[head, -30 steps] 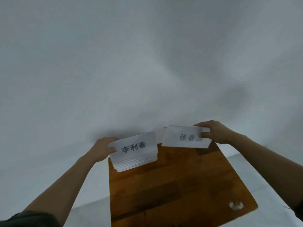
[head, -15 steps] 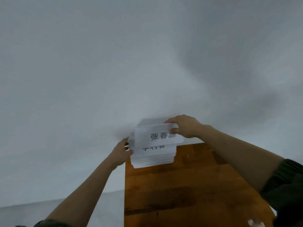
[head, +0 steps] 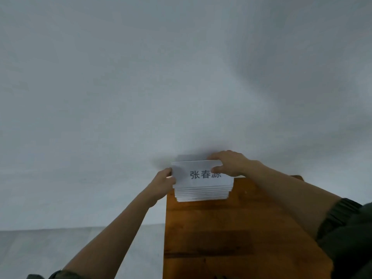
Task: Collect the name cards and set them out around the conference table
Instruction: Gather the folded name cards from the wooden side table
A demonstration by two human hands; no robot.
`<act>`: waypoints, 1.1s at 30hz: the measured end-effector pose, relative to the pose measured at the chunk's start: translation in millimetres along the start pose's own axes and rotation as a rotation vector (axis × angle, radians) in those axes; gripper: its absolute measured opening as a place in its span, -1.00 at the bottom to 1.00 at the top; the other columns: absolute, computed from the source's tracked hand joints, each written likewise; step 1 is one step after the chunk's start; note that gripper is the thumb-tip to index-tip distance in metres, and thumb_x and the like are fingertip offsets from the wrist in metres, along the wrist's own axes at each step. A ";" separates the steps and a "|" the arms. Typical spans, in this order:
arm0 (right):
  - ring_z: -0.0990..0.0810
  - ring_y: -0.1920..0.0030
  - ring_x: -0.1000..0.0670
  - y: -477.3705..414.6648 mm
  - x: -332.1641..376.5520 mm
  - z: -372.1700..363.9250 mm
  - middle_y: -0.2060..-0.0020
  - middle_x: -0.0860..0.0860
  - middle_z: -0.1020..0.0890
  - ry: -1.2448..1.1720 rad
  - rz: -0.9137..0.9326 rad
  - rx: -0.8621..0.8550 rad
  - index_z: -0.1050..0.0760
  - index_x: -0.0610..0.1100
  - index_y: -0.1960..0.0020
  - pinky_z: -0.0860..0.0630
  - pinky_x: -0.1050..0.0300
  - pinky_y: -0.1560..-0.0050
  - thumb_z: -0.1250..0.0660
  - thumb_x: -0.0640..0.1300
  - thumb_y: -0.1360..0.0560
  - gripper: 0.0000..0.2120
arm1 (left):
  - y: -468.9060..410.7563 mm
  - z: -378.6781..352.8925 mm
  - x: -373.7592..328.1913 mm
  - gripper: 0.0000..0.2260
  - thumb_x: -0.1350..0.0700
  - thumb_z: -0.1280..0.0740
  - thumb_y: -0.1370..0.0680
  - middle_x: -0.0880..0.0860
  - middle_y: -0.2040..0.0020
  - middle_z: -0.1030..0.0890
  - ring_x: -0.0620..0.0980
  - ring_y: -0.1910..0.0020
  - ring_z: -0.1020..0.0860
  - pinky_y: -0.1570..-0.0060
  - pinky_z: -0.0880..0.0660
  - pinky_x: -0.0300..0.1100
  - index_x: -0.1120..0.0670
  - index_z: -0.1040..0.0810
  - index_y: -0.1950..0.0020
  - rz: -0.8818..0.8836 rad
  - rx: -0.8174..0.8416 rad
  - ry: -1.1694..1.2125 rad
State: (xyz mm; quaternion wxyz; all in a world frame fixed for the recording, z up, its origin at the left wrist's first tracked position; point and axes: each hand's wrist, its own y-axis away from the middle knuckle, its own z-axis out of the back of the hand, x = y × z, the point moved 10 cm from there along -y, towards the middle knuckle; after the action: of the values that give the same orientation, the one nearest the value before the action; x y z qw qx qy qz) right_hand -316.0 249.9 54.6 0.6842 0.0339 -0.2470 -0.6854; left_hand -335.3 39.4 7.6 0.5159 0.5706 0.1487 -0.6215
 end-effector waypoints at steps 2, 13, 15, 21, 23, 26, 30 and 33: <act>-0.50 -0.23 -0.01 9.0 -12.7 6.3 -0.28 0.09 -0.53 -0.197 -0.019 -0.083 -0.43 0.09 -0.37 -0.46 -0.04 -0.22 -0.28 0.24 -0.51 -0.52 | -3.5 13.9 12.6 -0.82 0.16 -0.13 -0.64 -0.02 -0.04 -0.61 -0.04 0.02 -0.58 0.31 -0.53 -0.31 -0.02 -0.51 -0.08 0.068 -0.101 0.118; -0.62 0.00 -0.20 30.0 -115.9 -103.8 0.00 -0.18 -0.64 -1.217 -0.744 -0.204 -0.57 -0.21 -0.17 -0.53 -0.19 -0.18 -0.12 0.12 -0.63 -0.55 | -24.2 -11.2 72.8 -0.64 -0.08 -0.07 -0.66 0.20 -0.02 -0.60 0.20 -0.04 -0.56 -0.12 -0.53 0.09 0.16 -0.49 -0.13 0.451 -0.178 0.505; -0.61 -0.04 -0.24 21.9 -106.1 -110.5 -0.03 -0.21 -0.65 -1.316 -0.751 -0.180 -0.58 -0.19 -0.11 -0.52 -0.23 -0.19 -0.11 0.11 -0.63 -0.58 | -30.1 -20.3 65.4 -0.71 0.01 -0.07 -0.66 0.17 0.07 -0.61 0.14 0.09 -0.57 0.10 -0.58 0.01 0.13 -0.52 -0.03 0.418 -0.161 0.586; -0.66 -0.04 -0.26 7.9 -96.4 -121.2 -0.03 -0.23 -0.67 -1.438 -0.819 -0.159 -0.57 -0.21 -0.04 -0.60 -0.17 -0.01 -0.14 0.00 -0.62 -0.67 | -45.5 -24.6 65.0 -0.73 0.06 -0.08 -0.63 0.16 0.19 -0.61 0.15 0.18 -0.56 0.15 -0.52 -0.01 0.13 -0.53 0.04 0.421 -0.173 0.735; -0.65 -0.03 -0.26 6.6 -94.8 -122.2 -0.03 -0.22 -0.67 -1.474 -0.826 -0.159 -0.57 -0.19 0.01 -0.60 -0.19 -0.01 -0.14 -0.02 -0.61 -0.70 | -47.0 -26.2 59.9 -0.72 0.03 -0.08 -0.63 0.17 0.13 -0.62 0.18 0.11 -0.56 0.02 -0.52 0.08 0.13 -0.54 -0.01 0.418 -0.176 0.728; -0.64 -0.04 -0.27 9.7 -88.9 -125.2 -0.02 -0.20 -0.67 -1.515 -0.829 -0.151 -0.56 -0.17 0.05 -0.60 -0.23 -0.04 -0.17 -0.04 -0.59 -0.74 | -41.5 -28.3 54.2 -0.70 0.03 -0.09 -0.63 0.19 0.07 -0.63 0.21 0.02 -0.55 -0.19 -0.46 0.18 0.15 -0.56 -0.03 0.392 -0.205 0.712; -0.64 -0.06 -0.25 23.4 -83.9 -131.1 -0.01 -0.18 -0.68 -1.494 -0.821 -0.125 -0.58 -0.17 0.03 -0.56 -0.31 -0.11 -0.19 -0.01 -0.58 -0.72 | -17.9 -33.7 59.1 -0.74 0.05 -0.11 -0.62 0.18 0.11 -0.62 0.21 0.05 -0.56 -0.18 -0.46 0.19 0.14 -0.55 -0.01 0.410 -0.206 0.730; -0.65 -0.03 -0.25 33.6 -74.5 -126.4 0.01 -0.18 -0.67 -1.470 -0.760 -0.088 -0.56 -0.16 0.01 -0.58 -0.28 -0.07 -0.20 0.00 -0.58 -0.73 | 9.1 -34.8 59.0 -0.72 0.10 -0.11 -0.62 0.17 0.16 -0.65 0.19 0.19 -0.63 0.17 -0.61 0.06 0.14 -0.59 0.02 0.369 -0.240 0.766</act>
State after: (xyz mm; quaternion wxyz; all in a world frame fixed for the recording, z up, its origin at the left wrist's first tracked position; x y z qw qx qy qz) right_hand -231.9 286.0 -64.9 0.0705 -0.3686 -0.5758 -0.7263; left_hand -297.8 34.7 -50.2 0.5885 0.7127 0.2959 -0.2410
